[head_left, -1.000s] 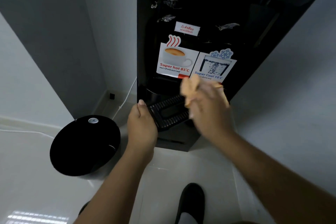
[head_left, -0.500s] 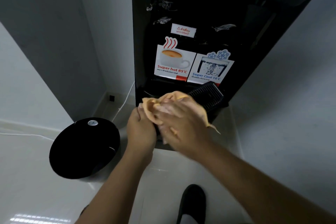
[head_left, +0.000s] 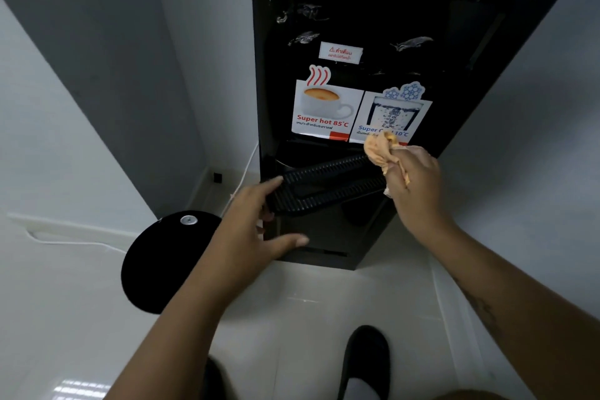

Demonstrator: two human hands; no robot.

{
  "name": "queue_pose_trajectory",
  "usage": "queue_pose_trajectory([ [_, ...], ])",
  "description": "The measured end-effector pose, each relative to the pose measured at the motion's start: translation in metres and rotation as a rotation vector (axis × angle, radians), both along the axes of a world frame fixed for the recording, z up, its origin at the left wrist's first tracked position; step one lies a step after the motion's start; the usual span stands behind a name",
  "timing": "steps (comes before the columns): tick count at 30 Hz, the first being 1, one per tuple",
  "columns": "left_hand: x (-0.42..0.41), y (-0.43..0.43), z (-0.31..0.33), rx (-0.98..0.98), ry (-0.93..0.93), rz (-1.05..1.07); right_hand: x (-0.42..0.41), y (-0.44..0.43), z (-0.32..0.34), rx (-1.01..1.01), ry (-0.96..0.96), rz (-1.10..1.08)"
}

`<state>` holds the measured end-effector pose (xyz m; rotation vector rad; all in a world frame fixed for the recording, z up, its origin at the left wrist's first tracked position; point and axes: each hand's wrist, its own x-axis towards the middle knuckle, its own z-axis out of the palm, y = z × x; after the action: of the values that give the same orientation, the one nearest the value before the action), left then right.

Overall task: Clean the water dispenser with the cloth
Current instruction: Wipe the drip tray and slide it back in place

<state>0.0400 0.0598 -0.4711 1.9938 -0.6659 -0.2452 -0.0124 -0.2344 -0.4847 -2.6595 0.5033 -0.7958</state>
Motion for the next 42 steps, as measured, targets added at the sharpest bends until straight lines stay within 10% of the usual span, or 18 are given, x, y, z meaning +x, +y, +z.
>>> queue_pose_trajectory([
  [9, 0.013, -0.009, -0.003, -0.001, -0.507, 0.172, 0.000, 0.015, 0.039, 0.330, -0.196, -0.010],
  [15, 0.003, -0.035, 0.016, -0.324, 0.238, 0.305, -0.013, 0.035, 0.101, 0.203, -0.582, -0.119],
  [20, -0.003, -0.052, 0.023, -0.503, 0.638, 0.384, 0.018, 0.056, 0.045, 0.104, -0.078, -0.056],
  [27, 0.003, -0.056, 0.012, -0.601, 0.714, 0.481, 0.028, 0.124, 0.042, -0.109, 0.116, 0.610],
  [33, -0.003, -0.060, 0.021, -0.748, 0.756, 0.476, 0.006, 0.048, 0.033, 0.133, 0.062, -0.185],
  [38, -0.003, -0.065, 0.010, -0.707, 0.756, 0.476, 0.015, 0.141, 0.036, 0.010, 0.157, 0.498],
  [42, -0.001, -0.057, 0.015, -0.780, 0.798, 0.505, 0.002, 0.065, 0.036, -0.025, 0.192, 0.241],
])
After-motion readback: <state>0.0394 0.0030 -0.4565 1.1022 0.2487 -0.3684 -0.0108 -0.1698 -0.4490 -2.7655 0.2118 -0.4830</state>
